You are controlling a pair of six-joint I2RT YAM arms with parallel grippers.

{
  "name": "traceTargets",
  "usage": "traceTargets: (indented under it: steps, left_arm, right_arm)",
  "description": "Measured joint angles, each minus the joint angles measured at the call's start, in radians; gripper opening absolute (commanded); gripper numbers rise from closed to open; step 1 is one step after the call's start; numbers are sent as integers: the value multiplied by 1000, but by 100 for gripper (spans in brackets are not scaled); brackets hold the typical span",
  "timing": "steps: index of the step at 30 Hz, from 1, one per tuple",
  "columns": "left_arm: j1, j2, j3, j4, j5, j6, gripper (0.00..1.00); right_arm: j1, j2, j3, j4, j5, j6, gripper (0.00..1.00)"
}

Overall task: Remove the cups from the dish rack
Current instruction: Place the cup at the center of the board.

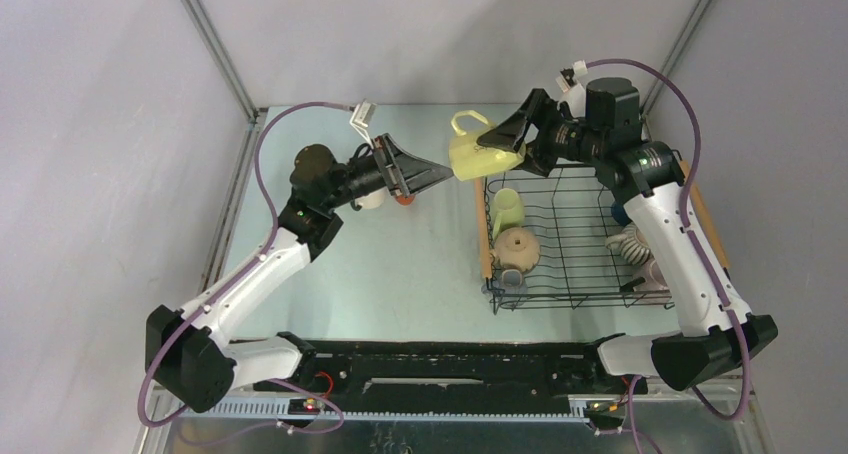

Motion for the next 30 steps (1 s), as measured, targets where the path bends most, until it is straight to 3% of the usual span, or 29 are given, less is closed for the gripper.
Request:
traceTargets:
  steps: [12, 23, 30]
  left_arm:
    - [5, 16, -5, 92, 11, -26, 65]
    - [4, 9, -40, 194, 26, -42, 48]
    - [2, 0, -55, 211, 27, -41, 44]
  right_arm:
    - [29, 4, -50, 108, -88, 80, 13]
    - [52, 6, -177, 324, -170, 257, 13]
    - [60, 6, -193, 367, -179, 306, 13]
